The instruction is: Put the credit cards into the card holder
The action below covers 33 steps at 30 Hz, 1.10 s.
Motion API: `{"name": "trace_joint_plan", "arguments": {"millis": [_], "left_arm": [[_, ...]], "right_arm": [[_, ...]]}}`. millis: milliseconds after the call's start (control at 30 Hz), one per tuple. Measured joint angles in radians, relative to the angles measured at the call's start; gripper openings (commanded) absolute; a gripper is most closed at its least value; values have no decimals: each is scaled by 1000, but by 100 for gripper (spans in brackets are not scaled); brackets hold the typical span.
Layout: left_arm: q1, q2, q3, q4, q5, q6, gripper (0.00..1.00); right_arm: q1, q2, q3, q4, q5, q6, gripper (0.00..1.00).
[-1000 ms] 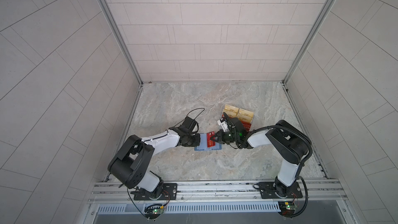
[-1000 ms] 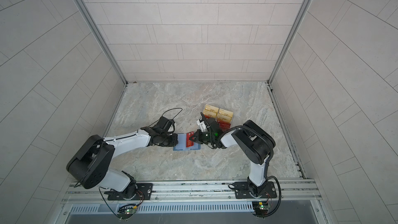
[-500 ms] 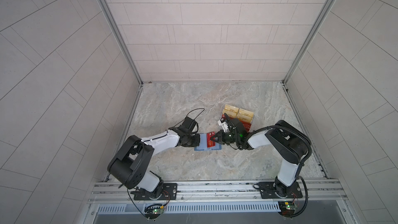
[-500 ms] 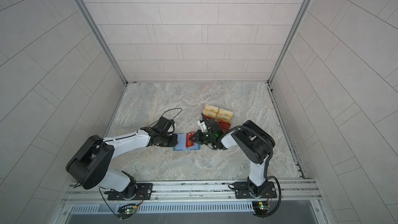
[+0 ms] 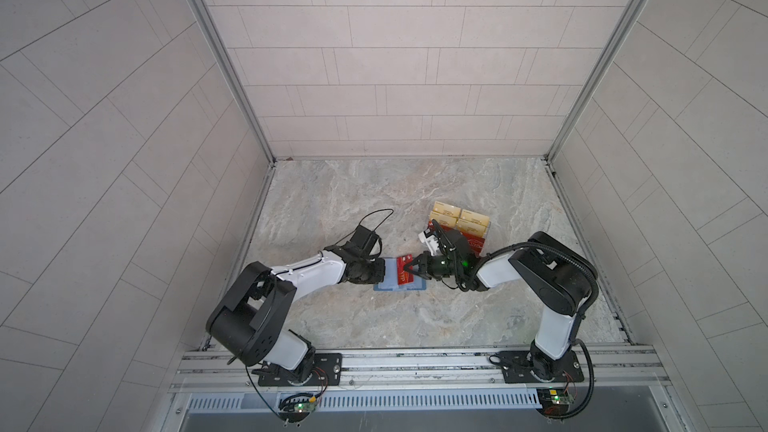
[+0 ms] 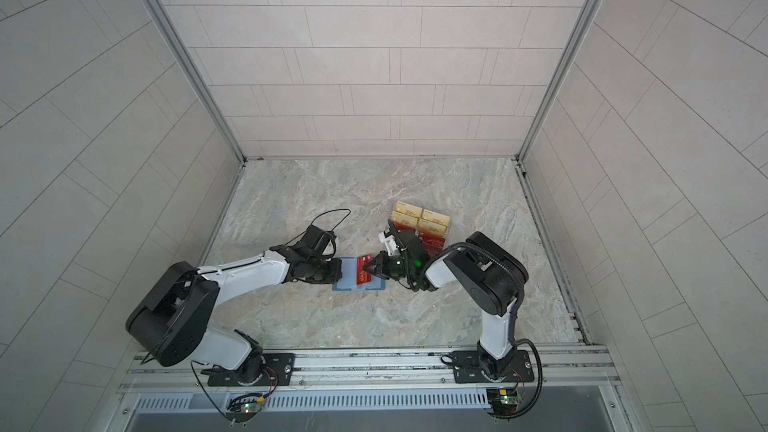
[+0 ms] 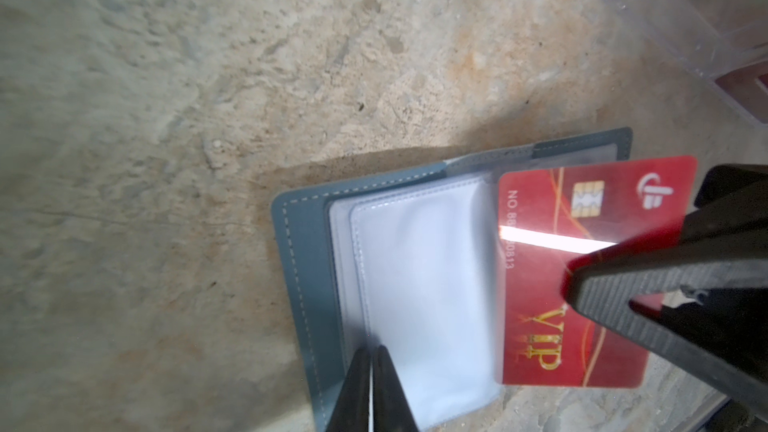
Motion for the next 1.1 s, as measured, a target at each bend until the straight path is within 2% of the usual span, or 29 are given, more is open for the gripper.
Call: {"name": "trace_joint_plan", "arguments": {"millis": [1100], "left_arm": [[1,-15,-11,-4,0,1,10]], "right_arm": [[5,70,-59,203,-17,122,0]]}}
